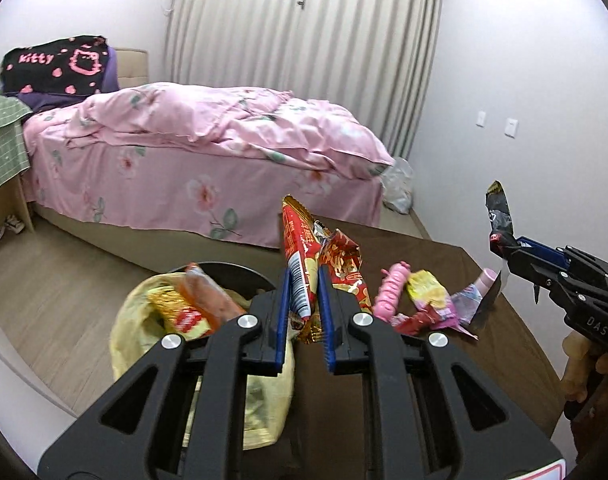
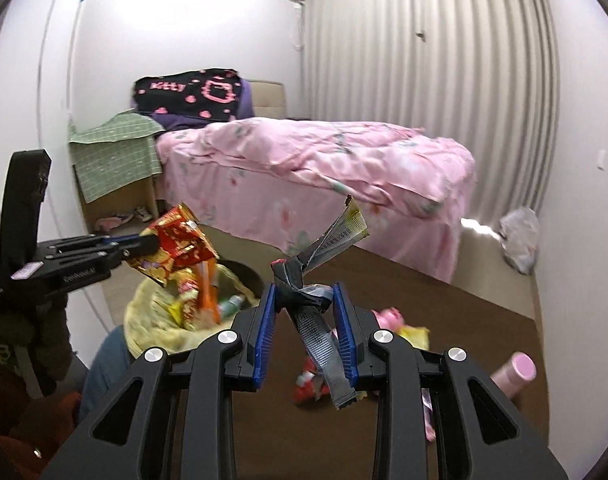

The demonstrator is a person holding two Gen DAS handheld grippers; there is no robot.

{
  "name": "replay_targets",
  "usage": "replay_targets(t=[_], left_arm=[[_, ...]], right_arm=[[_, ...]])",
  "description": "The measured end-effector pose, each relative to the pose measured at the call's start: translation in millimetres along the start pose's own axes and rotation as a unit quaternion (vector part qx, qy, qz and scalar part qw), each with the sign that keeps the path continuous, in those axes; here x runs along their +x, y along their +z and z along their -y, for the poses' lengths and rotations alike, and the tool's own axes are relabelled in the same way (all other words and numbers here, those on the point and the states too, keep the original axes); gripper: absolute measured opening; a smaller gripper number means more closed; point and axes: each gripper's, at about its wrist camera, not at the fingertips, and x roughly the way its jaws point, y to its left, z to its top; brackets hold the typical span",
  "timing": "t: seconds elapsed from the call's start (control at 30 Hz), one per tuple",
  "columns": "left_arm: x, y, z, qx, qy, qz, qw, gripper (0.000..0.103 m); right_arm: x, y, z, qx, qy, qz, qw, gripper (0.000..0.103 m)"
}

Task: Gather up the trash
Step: 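Carry the red-gold wrapper and grey strips to the yellow bag and release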

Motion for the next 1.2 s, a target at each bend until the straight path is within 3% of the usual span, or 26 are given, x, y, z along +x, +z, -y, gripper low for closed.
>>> replay_targets(t=[0.23, 0.37, 0.53, 0.8, 1.0, 1.2], left_arm=[[-8, -4, -41, -0.041, 0.041, 0.009, 0.9983, 0.013], [-4, -6, -69, -0.070, 0.094, 0.011, 0.9930, 0.013], [11, -13, -106, -0.127, 0.127, 0.000, 0.9837, 0.013], [38, -41, -134, -0.188, 0.127, -0.019, 0.9738, 0.013], [57, -47, -144, -0.207, 0.129, -0.018, 0.9695, 0.013], [77, -52, -145, -0.199, 0.134, -0.037, 0.9701, 0.013]], right_arm=[[26, 17, -34, -0.032, 0.039, -0.005, 0.999, 0.027], [42, 24, -50, -0.044, 0.064, -0.008, 0.997, 0.027], [77, 26, -70, -0.051, 0.106, -0.030, 0.993, 0.027], [150, 4, -105, -0.079, 0.175, -0.084, 0.978, 0.027], [207, -11, -120, -0.087, 0.209, -0.137, 0.964, 0.027], [250, -22, -113, -0.095, 0.178, -0.176, 0.963, 0.027]])
